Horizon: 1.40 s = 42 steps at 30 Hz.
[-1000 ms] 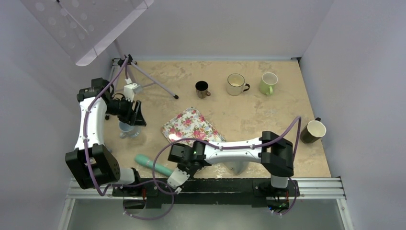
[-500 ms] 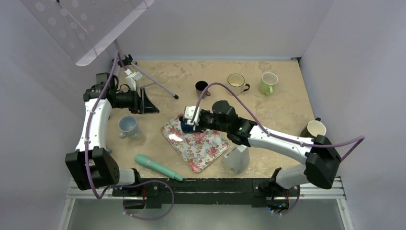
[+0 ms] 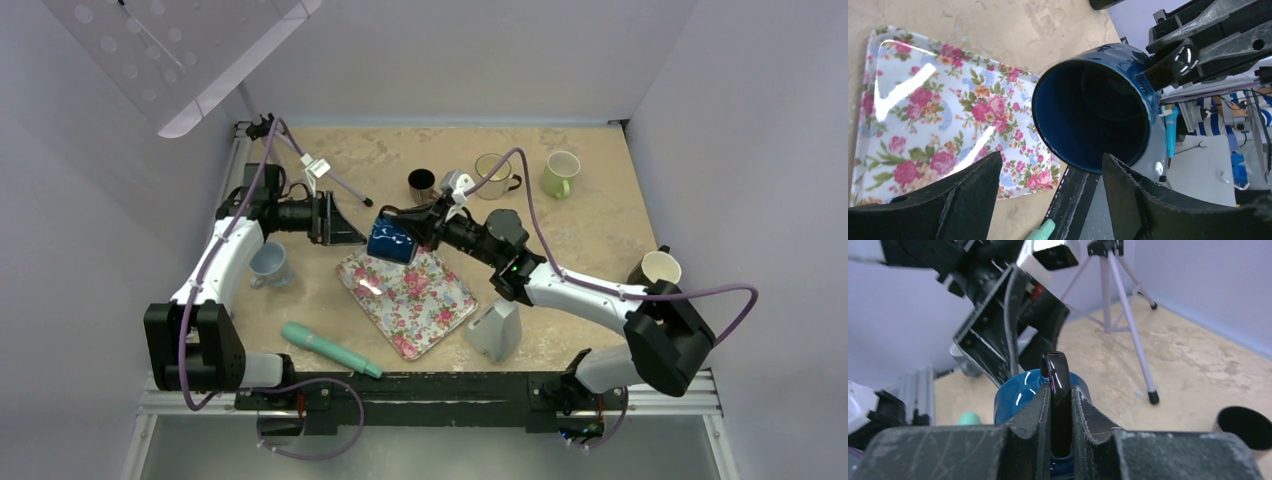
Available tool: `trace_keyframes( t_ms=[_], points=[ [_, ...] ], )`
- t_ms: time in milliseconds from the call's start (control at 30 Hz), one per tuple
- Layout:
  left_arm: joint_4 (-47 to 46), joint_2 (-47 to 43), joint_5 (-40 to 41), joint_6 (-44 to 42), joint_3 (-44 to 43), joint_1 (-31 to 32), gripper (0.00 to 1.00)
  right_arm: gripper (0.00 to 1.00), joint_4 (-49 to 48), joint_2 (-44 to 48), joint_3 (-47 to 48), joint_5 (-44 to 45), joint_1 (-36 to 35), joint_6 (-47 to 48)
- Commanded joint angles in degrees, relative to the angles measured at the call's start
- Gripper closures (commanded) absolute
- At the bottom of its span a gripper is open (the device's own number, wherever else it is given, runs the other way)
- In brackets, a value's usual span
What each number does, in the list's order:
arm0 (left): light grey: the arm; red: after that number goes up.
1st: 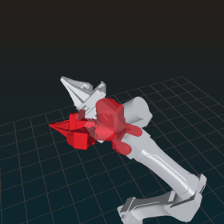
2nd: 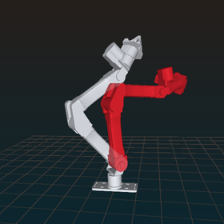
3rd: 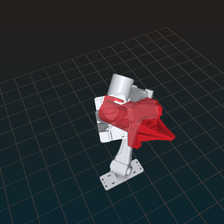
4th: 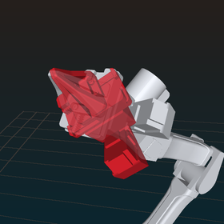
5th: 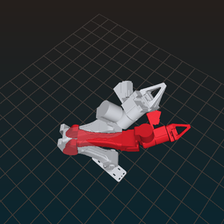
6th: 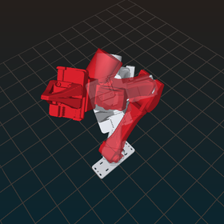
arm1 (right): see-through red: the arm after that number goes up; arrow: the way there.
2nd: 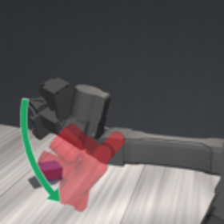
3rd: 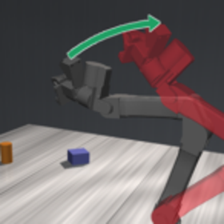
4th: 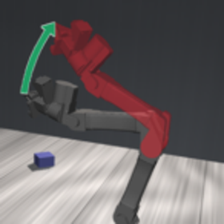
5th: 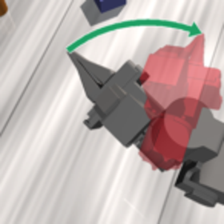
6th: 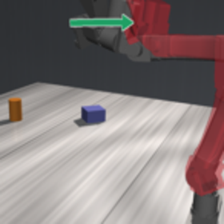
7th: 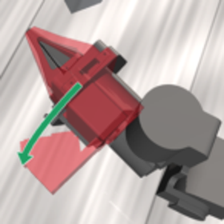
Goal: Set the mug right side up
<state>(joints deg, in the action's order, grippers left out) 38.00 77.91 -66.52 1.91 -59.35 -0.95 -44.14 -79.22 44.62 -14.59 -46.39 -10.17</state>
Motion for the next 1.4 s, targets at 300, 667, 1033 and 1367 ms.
trace_keyframes(
  t_ms=[300, 667, 1033, 1367],
  points=[
    [-1.0, -0.6, -6.9, -7.2, -2.3, 3.4, 0.34, 1.00, -18.5, -2.5, 2.8, -1.7, 1.8, -12.6],
    [-3.9, 3.1, -1.9, -1.0, -10.9, 1.6, 0.26, 1.00, -13.8, 5.6, -3.2, -1.4, 6.2, -10.9],
    [-5.8, -1.1, -9.7, -1.6, -7.6, 8.7, 0.11, 1.00, -15.9, 1.3, 2.2, -4.8, 6.3, -12.8],
    [-16.0, 1.4, -9.3, 8.4, -6.3, 14.5, 0.57, 1.00, -23.1, -4.2, 3.5, -7.9, 6.4, -18.3]
  ],
)
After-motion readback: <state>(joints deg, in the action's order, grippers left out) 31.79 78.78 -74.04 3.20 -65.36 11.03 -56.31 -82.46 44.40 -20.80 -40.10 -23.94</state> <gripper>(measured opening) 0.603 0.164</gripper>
